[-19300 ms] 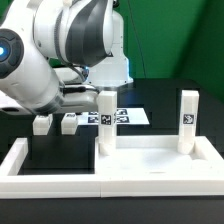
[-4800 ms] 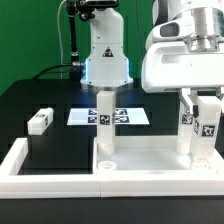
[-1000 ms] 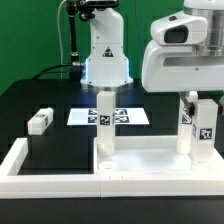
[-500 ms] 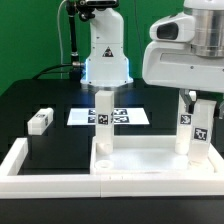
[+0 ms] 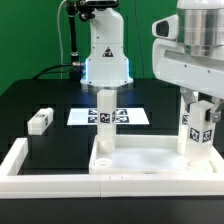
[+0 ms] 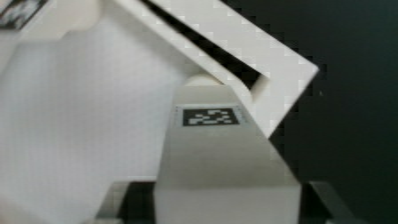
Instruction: Assemble desk
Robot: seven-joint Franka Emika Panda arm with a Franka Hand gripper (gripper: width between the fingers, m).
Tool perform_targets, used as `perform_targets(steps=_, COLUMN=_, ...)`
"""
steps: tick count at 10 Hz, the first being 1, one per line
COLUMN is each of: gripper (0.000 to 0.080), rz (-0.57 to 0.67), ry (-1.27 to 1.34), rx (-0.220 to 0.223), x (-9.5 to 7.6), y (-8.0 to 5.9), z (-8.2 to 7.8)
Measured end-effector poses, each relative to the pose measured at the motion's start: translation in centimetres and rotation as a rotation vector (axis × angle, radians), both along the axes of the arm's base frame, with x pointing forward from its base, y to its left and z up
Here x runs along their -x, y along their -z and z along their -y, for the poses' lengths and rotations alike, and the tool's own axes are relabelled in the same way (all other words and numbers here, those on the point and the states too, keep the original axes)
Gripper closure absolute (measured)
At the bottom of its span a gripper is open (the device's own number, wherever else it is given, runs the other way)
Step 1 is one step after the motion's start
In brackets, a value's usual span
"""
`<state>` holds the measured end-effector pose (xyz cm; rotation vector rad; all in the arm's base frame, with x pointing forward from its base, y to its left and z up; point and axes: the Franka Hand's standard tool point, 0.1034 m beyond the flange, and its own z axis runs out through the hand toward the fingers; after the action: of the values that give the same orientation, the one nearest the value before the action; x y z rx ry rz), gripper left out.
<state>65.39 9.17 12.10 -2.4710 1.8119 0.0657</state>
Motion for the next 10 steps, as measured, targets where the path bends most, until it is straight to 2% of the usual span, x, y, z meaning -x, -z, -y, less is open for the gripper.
perform_targets(steps=3, gripper=0.0509, rz=-0.004, ry=0.277, rx=-0.006, x=0.1, y=-0.03, z=-0.39)
perform_targets(steps=5, gripper=0.0509, rz=-0.006, ry=0.311, rx=-0.006, x=0.09, y=-0.02, z=-0.41)
perform_targets(steps=6, gripper=0.0415, rz=-0.005, ry=0.307, rx=-0.006, x=0.08, y=0.01, z=-0.4)
perform_targets(steps=7, gripper=0.0274, rz=-0.005, ry=0.303, rx=-0.006, x=0.08, y=0.01, z=-0.4)
perform_targets(steps=8, gripper=0.0188, rz=-0.002, ry=0.265, rx=-0.005, x=0.08, y=0.01, z=-0.4)
perform_targets(steps=10, gripper=0.0161, rz=0.059, ry=0.146, rx=0.002, x=-0.27, y=0.28, z=-0.24)
